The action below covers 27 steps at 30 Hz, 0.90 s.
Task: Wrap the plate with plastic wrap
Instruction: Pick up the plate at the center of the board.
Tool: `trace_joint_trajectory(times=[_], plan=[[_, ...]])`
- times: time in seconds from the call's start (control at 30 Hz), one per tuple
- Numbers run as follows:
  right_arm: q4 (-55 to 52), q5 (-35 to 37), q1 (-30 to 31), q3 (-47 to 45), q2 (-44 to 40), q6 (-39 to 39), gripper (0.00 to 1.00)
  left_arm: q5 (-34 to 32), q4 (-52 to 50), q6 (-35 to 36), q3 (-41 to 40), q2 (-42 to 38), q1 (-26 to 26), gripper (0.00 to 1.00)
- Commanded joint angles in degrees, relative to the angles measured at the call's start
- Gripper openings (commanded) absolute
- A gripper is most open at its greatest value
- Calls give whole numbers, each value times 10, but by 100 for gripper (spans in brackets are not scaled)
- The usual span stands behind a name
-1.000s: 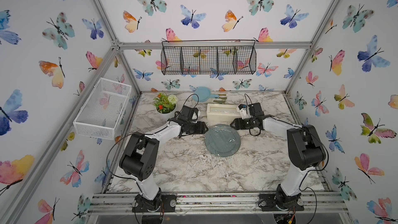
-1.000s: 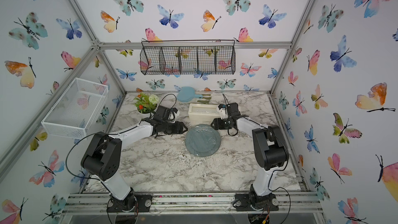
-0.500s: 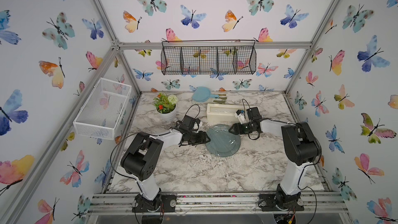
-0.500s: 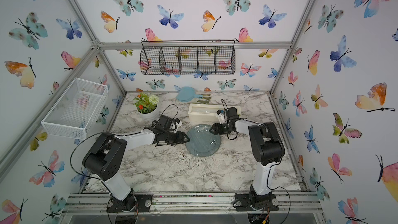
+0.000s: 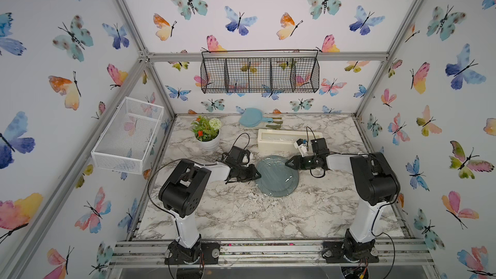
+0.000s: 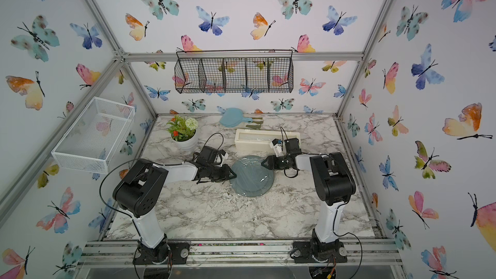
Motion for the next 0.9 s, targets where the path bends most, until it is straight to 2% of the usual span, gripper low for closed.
trace_joint_trajectory(times=[0.0,0.07,0.2,0.47,0.53,0.6,0.63,0.73,0.87], plan=[[-12,-85,19,-15,15,32,39,0,34,0,-7,9,-16,14],[-10,-99,19,-11,11,38,35,-7,42,-1,-11,-1,-16,10],[-17,-112,18,3,5,40,19,-12,76,-5,-28,-25,-16,2],[-20,-154,17,13,-3,42,9,17,140,-25,-46,-47,-5,0],[-27,-154,18,16,-7,42,2,17,138,-24,-42,-53,-5,0],[-42,-141,17,23,-12,41,2,11,127,-20,-33,-60,-6,0],[-51,-130,17,26,-15,40,2,7,120,-18,-28,-63,-5,3],[-57,-102,12,26,-27,49,2,-7,86,-9,-12,-69,-2,25],[-21,-106,-1,8,-29,83,2,-13,66,-6,-7,-75,6,54]])
